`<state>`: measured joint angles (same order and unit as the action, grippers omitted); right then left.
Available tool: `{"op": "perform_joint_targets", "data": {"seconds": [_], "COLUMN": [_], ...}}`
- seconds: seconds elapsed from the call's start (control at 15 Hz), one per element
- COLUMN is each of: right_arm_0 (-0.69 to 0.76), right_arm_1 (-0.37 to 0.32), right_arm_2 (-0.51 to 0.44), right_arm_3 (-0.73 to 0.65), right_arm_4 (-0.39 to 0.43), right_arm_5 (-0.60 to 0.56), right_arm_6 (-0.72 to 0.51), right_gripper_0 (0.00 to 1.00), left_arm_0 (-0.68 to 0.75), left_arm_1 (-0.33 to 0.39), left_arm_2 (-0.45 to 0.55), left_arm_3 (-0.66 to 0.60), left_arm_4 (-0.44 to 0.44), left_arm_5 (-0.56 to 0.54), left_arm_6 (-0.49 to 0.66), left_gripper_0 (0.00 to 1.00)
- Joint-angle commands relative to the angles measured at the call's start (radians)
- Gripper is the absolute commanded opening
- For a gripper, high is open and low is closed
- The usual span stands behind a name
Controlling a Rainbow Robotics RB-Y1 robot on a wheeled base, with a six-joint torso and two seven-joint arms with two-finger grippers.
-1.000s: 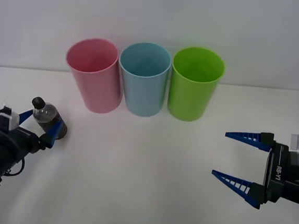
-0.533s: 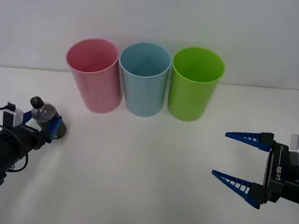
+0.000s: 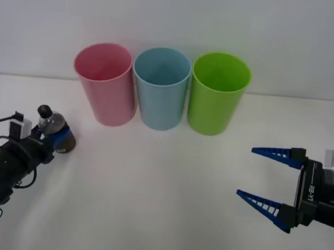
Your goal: Grasp the object on the table and drop it into the matching bin: aluminum can to the light blue bin, PET bottle to the pink bin.
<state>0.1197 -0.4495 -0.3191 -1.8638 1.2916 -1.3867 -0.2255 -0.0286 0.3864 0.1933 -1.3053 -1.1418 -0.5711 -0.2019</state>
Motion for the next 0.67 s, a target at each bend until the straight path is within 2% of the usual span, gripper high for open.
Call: {"op": "perform_joint_targets", "data": {"seconds": [0.07,0.4,0.67], "right_arm_0": [0.000,0.000,0.000], "right_arm_1": [0.000,0.000,0.000], "right_arm_2": [0.000,0.000,0.000], "right_arm_3": [0.000,0.000,0.000], "right_arm_4": [0.000,0.000,0.000], "right_arm_5": [0.000,0.000,0.000], "right_arm_6": [0.000,0.000,0.000], "right_gripper_0": [1.00,1.00,1.00], "left_arm_0": [0.032,0.159,0.289], "left_arm_1": [0.006,0.066,0.154], "left_arm_2": [0.000,0.000,0.000], "left_arm_3": [-0.025,-0.193,-0.419], "left_arm_4": [0.020,0.047,0.000], "left_arm_5": [-0.020,-0.007,0.026], "left_arm_6": [0.010,0.059,0.315], "left_gripper_0": [0.00,0.00,0.00]}}
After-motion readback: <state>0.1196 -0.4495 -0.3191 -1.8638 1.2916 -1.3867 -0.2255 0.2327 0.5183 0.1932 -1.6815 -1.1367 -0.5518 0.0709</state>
